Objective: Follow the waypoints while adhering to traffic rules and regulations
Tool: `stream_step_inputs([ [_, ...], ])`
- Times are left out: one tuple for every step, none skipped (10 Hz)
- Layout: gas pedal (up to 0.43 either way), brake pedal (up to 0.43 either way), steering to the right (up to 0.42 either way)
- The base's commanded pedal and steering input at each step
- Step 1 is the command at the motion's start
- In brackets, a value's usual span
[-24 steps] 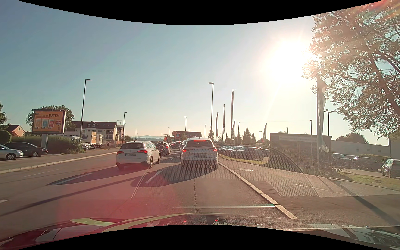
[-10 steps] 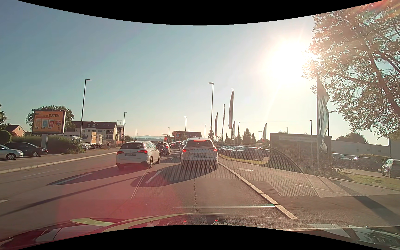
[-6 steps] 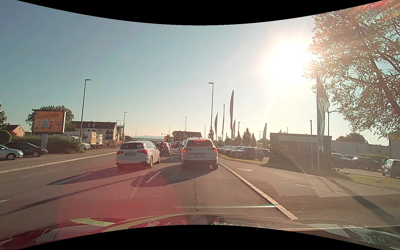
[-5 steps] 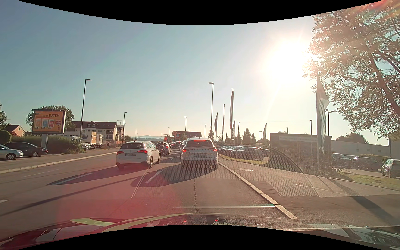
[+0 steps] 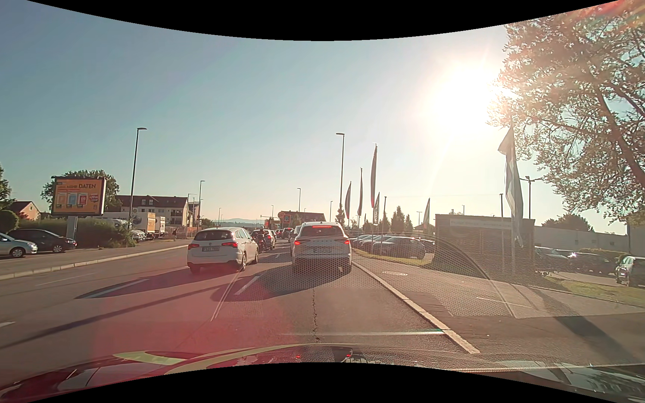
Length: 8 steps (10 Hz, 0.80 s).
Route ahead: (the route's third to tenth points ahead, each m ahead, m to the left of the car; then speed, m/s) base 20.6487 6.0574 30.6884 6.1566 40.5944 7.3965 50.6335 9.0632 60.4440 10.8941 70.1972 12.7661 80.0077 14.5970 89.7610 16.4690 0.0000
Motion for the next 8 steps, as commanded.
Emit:
stream_step_inputs([
  [0.0, 0.256, -0.015],
  [0.0, 0.25, -0.015],
  [0.0, 0.25, -0.015],
  [0.0, 0.25, -0.015],
  [0.0, 0.256, -0.015],
  [0.0, 0.256, -0.015],
  [0.0, 0.256, -0.015],
  [0.0, 0.256, -0.015],
])
